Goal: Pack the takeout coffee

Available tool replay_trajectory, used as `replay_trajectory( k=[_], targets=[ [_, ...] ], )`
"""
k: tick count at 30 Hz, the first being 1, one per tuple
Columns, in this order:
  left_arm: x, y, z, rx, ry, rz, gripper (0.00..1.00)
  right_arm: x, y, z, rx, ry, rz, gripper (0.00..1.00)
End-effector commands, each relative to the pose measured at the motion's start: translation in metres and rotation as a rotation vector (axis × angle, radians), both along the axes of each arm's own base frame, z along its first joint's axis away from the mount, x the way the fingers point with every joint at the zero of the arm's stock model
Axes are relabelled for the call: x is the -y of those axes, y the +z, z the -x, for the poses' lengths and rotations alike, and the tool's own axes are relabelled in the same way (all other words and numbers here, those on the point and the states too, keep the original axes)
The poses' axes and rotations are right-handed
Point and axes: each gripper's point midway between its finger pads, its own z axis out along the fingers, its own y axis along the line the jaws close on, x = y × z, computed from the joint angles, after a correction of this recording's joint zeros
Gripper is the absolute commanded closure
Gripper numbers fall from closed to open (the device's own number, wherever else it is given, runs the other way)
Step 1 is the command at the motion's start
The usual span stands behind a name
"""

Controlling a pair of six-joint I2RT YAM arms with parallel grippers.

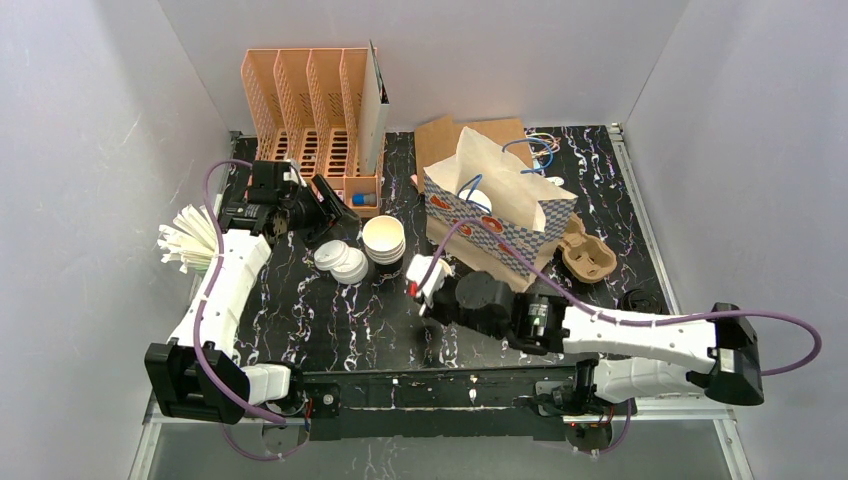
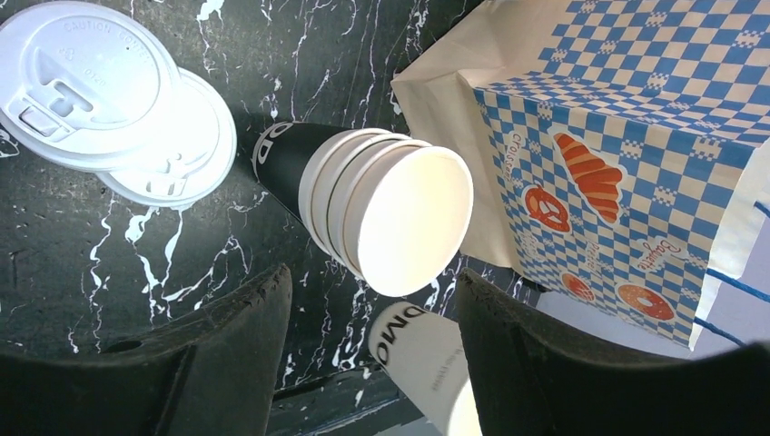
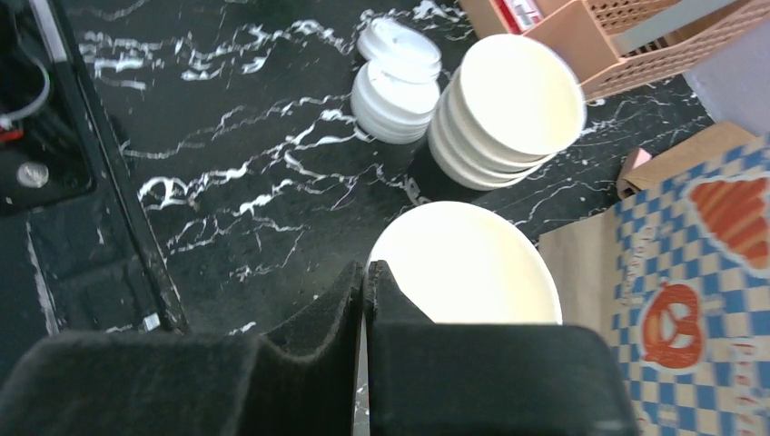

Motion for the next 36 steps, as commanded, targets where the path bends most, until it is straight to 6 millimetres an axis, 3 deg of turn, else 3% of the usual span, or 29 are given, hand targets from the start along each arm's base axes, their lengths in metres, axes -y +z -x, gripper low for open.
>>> replay_trajectory(
  k=[1,7,15,22,30,36],
  targets=[
    [0.004,0.012,0.008,0.004,-0.061,-0.016,0.35,-0.013,0.011,0.002,0.132,-0.011,-0.129,0.99],
    [0.012,0.005,0.007,-0.011,-0.145,-0.085,0.27,-0.012,-0.032,-0.003,0.160,-0.075,-0.101,0.99],
    [0.027,-0.005,-0.007,0.000,-0.204,-0.220,0.25,-0.018,-0.054,-0.004,0.118,-0.105,-0.110,0.98],
    [0.028,-0.013,-0.018,-0.001,-0.218,-0.298,0.26,-0.015,-0.069,0.006,0.057,-0.069,-0.059,0.75],
    [0.028,-0.016,-0.021,0.000,-0.232,-0.328,0.26,-0.002,-0.063,0.011,0.039,-0.056,-0.041,0.57],
    [0.032,-0.020,-0.021,-0.005,-0.266,-0.343,0.28,-0.006,-0.029,0.012,0.039,-0.045,-0.049,0.49]
  ],
)
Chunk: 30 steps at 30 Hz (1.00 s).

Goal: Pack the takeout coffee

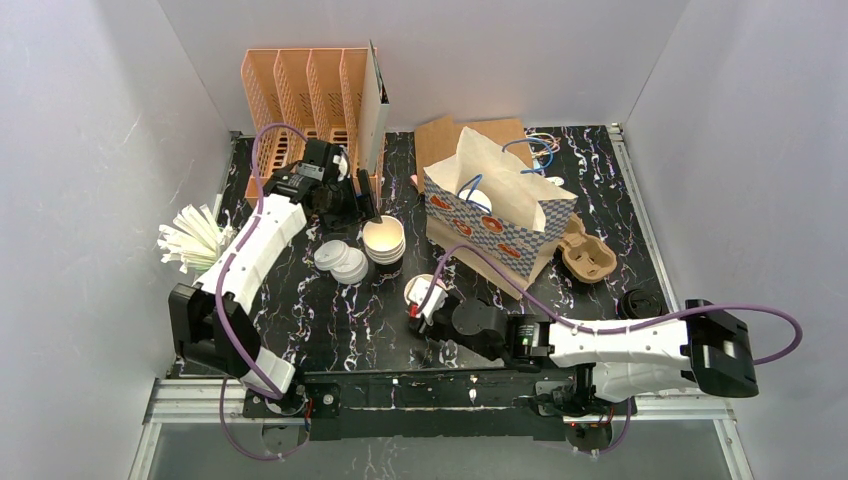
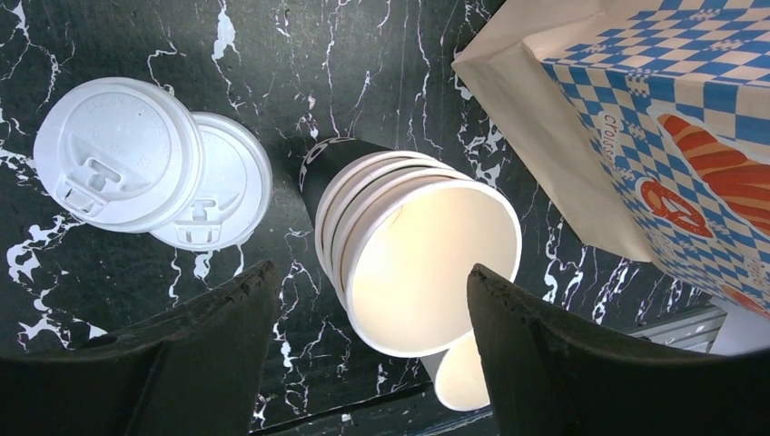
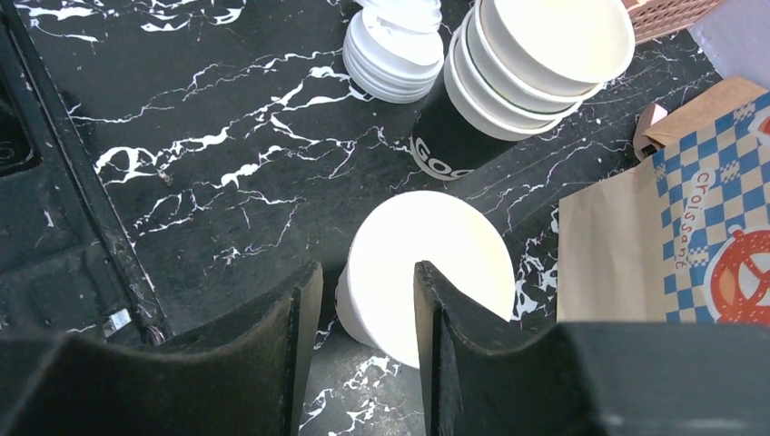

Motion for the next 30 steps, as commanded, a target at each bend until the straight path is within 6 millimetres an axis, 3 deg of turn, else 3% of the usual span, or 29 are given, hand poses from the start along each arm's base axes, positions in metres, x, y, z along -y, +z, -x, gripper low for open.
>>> replay_trajectory(
  k=[1,7,13,15,22,30],
  targets=[
    [0.002,0.005,0.001,0.002,-0.039,-0.029,0.29,-0.009,0.047,0.003,-0.012,0.006,-0.052,0.48],
    [0.010,-0.012,0.006,-0.048,-0.090,-0.065,0.36,-0.001,0.086,0.007,-0.086,-0.028,-0.121,0.44],
    [0.011,-0.028,0.010,-0.062,-0.109,-0.150,0.42,0.016,0.094,0.001,-0.063,-0.073,-0.126,0.39],
    [0.009,-0.033,0.009,-0.064,-0.104,-0.179,0.49,0.018,0.097,-0.001,-0.048,-0.079,-0.121,0.39],
    [-0.010,-0.040,-0.008,-0.024,-0.026,-0.301,0.67,0.019,0.107,-0.006,-0.011,-0.092,-0.125,0.36],
    [-0.009,-0.045,-0.024,-0.007,0.037,-0.305,0.75,0.022,0.114,-0.012,0.031,-0.112,-0.112,0.36]
  ],
)
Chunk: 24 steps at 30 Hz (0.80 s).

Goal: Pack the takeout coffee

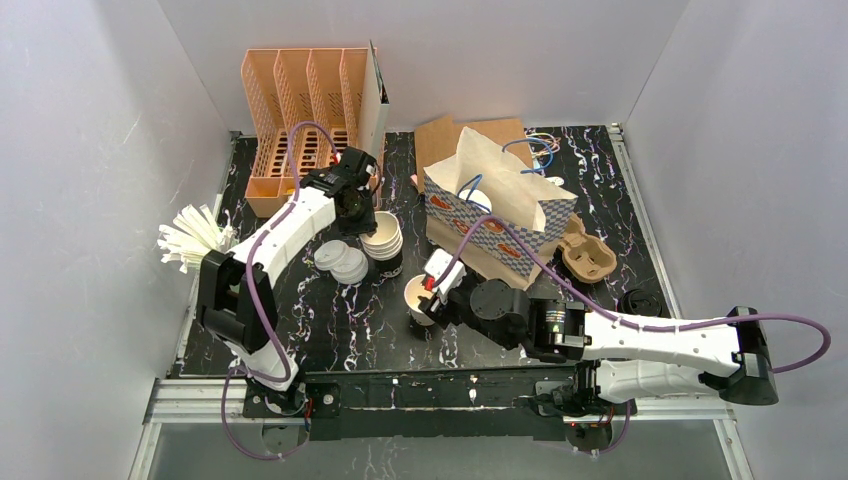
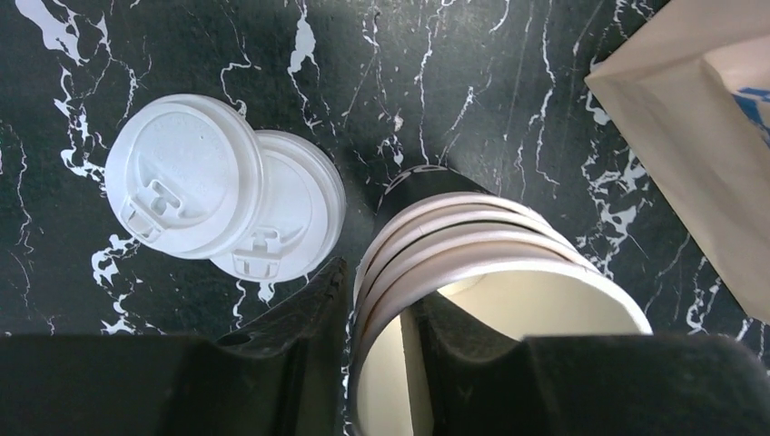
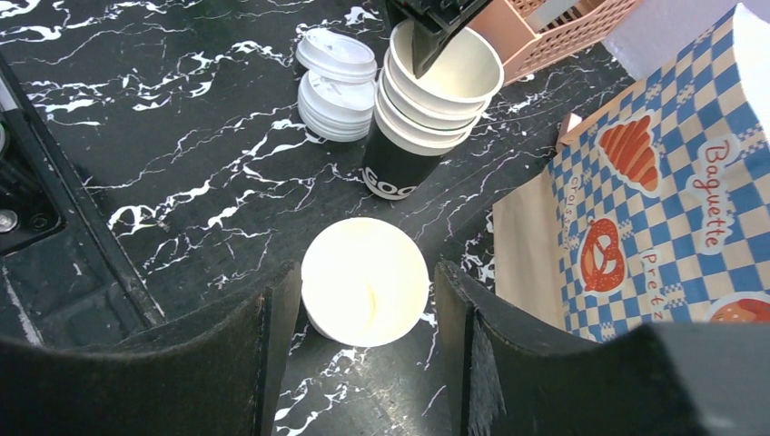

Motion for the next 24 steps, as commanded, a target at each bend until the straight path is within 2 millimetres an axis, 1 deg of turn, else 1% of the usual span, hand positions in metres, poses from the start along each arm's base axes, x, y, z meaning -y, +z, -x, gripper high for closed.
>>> replay_trajectory(
  k=[1,3,6,8,11,15,17,19,21,22,24],
  targets=[
    [-0.003,0.008,-0.016,0.048,0.048,-0.020,0.77,-0.001,0.034,-0.007,0.057,-0.031,-0.056,0.36],
    [-0.002,0.009,-0.022,0.053,0.048,-0.024,0.82,0.000,0.037,-0.009,0.071,-0.039,-0.058,0.36],
    [0.002,0.011,-0.029,0.060,0.043,-0.017,0.87,0.001,0.039,-0.011,0.083,-0.050,-0.061,0.36],
    [0.003,0.014,-0.034,0.069,0.047,-0.018,0.88,0.003,0.040,-0.012,0.085,-0.056,-0.063,0.36],
    [-0.001,0.017,-0.041,0.085,0.052,-0.047,0.88,0.005,0.040,-0.013,0.086,-0.065,-0.068,0.36],
    [-0.010,0.025,-0.053,0.112,0.059,-0.105,0.89,0.009,0.041,-0.014,0.089,-0.076,-0.067,0.36],
    [-0.016,0.024,-0.058,0.111,0.069,-0.140,0.88,0.011,0.042,-0.015,0.090,-0.080,-0.064,0.36],
    [-0.020,0.023,-0.062,0.109,0.075,-0.155,0.87,0.012,0.042,-0.015,0.090,-0.083,-0.059,0.36],
    [-0.020,0.024,-0.065,0.107,0.074,-0.160,0.83,0.014,0.041,-0.015,0.091,-0.087,-0.052,0.35],
    [-0.019,0.024,-0.066,0.106,0.071,-0.157,0.80,0.015,0.040,-0.015,0.090,-0.087,-0.048,0.35],
    [-0.017,0.026,-0.066,0.104,0.067,-0.146,0.68,0.014,0.040,-0.015,0.087,-0.088,-0.043,0.33]
  ],
)
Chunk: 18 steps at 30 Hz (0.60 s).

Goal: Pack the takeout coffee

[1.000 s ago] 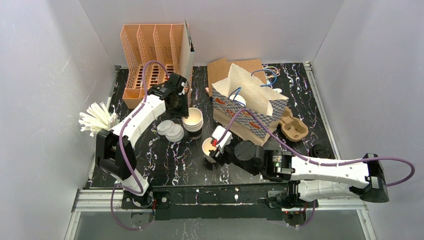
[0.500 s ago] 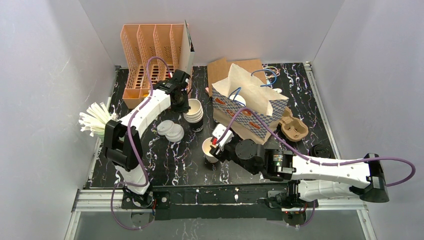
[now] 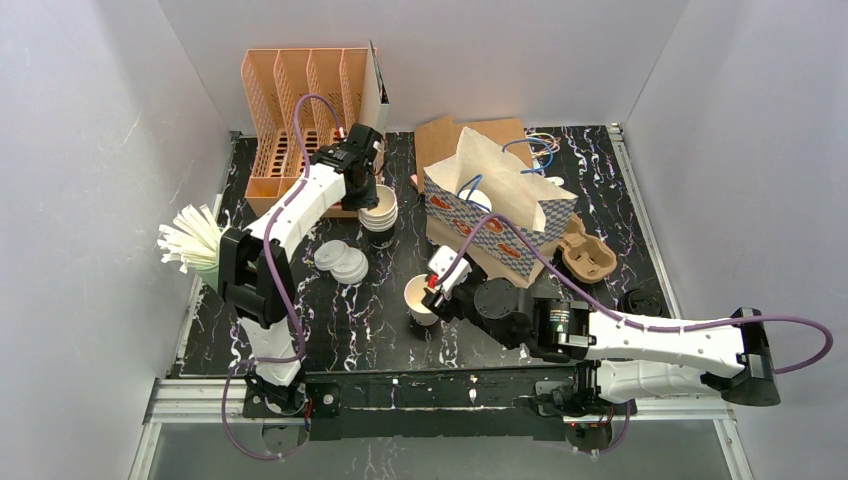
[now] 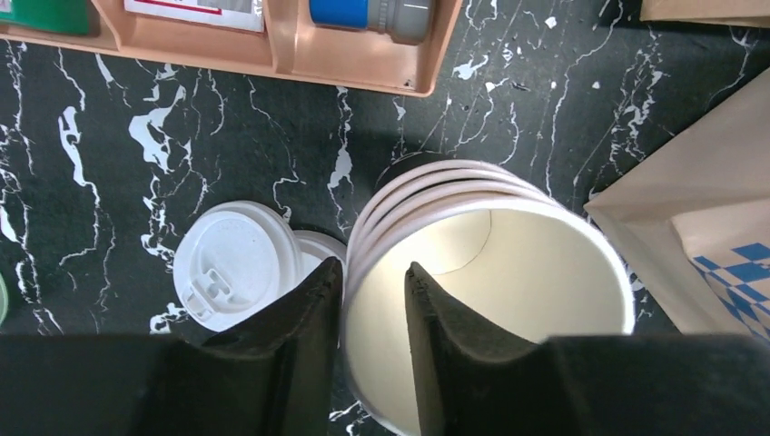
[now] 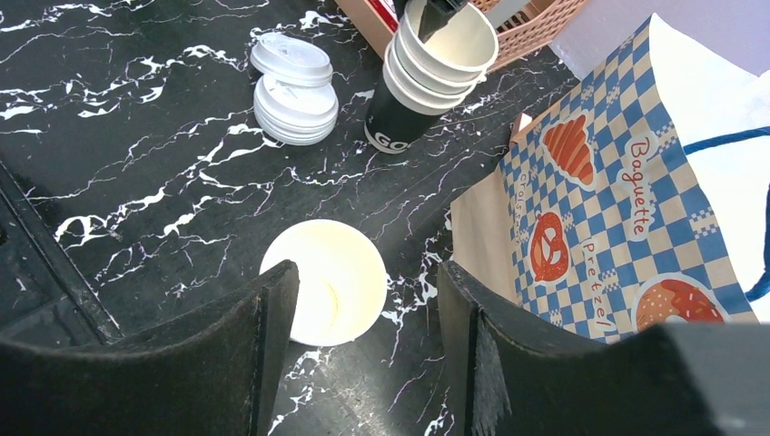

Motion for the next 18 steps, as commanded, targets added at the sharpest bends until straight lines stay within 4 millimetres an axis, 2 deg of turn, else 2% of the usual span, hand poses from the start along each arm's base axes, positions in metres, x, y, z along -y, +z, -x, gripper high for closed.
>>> replay_trajectory(
  k=[1,5,10,15,18],
  targets=[
    [-0.007,0.015,-0.002,0.016,0.010,-0.022,0.63,0.001,0.029,-0.002,0.017,-0.017,-0.057,0.33],
    [-0.004,0.026,0.001,0.019,0.010,0.006,0.42,-0.007,0.029,0.002,-0.001,0.013,-0.026,0.30],
    [-0.007,0.054,0.015,0.025,0.016,0.027,0.29,-0.015,0.034,0.005,-0.011,0.037,-0.031,0.28],
    [-0.028,0.072,0.054,0.029,0.048,0.021,0.22,-0.022,0.042,0.007,-0.005,0.068,-0.020,0.27],
    [-0.040,0.079,0.077,0.042,0.104,0.053,0.21,-0.024,0.045,0.008,-0.006,0.077,-0.013,0.27]
  ],
)
